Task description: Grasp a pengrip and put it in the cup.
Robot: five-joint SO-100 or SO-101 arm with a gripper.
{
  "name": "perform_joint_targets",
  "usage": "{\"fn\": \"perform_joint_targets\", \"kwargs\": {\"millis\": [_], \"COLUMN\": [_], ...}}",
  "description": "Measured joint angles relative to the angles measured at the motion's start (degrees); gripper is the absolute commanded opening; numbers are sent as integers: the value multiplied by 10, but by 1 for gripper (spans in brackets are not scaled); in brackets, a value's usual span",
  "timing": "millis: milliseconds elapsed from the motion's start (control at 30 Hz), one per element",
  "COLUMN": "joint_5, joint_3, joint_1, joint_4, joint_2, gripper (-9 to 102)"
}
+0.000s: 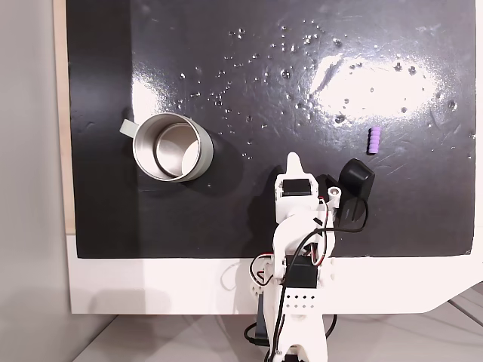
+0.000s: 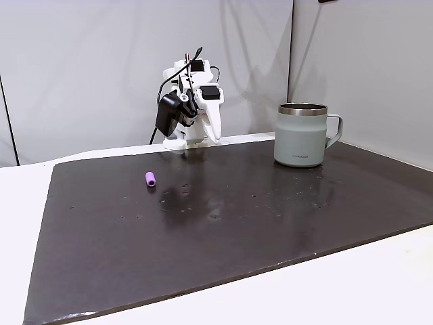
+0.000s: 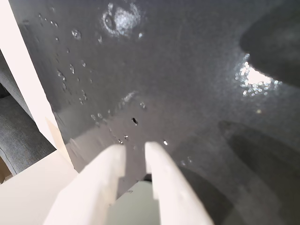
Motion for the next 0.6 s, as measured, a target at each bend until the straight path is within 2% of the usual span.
{"fn": "perform_joint_targets", "kwargs": {"millis": [300,500,600], "joint_5": [-23,34,72], "joint_3": [10,-36,-92], "joint_1": [-1,15,38], "joint_4": [-32,-32,-32], "joint_2": [0,-3,-55], "gripper": [0,0,0]}}
